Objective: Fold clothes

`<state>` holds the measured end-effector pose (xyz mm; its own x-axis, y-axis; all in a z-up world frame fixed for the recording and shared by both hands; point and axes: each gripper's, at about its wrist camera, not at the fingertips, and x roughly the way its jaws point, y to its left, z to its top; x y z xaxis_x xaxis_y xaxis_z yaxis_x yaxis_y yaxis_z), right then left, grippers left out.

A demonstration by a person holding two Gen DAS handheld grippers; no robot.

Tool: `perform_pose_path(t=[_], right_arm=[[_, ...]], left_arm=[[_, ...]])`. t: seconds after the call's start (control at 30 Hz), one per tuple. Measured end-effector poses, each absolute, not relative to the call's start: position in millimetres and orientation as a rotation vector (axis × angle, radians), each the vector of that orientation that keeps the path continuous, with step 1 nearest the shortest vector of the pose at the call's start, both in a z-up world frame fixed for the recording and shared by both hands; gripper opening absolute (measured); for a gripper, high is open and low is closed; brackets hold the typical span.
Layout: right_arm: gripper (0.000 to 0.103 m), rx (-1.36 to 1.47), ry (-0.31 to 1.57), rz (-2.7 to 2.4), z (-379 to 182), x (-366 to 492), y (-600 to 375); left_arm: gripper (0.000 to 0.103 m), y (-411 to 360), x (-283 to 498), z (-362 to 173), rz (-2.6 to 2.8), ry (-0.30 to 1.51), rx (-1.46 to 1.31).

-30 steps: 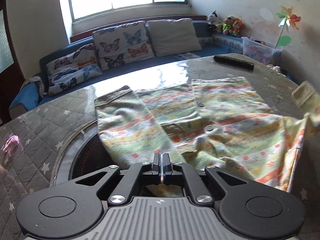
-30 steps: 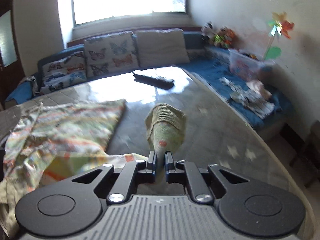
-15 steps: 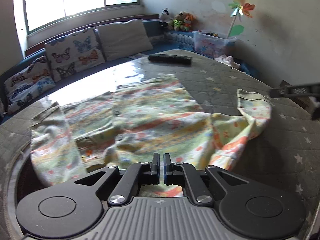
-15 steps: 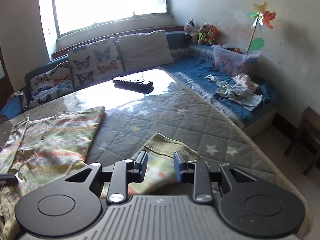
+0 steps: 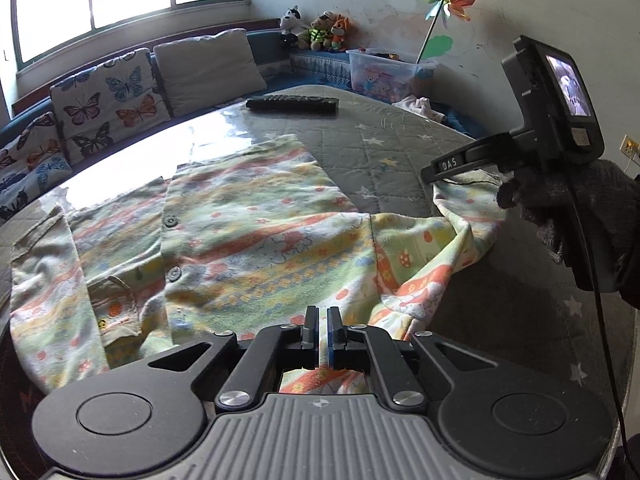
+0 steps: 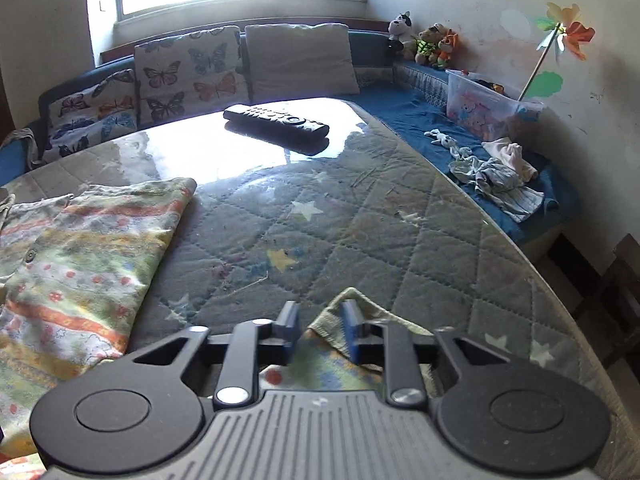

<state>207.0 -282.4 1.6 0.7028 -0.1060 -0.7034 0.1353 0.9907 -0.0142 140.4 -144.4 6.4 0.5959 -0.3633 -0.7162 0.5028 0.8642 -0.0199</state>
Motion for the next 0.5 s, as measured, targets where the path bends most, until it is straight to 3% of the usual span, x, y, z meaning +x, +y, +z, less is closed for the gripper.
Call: perform_pose_path(t=[0.33,0.5], right_arm=[[0.003,0.169,0.549,-0.122,67.5,114.4,-323.3],[0.003,0.239,0.558,-0.189,65.0,54.7,-345.0]], left_arm=[[0.004,-151.3,124.3,0.1,-0.563,0.789,0.214],[0.004,-155.2,113.7,-1.3,-0.592,0.787,0.229]])
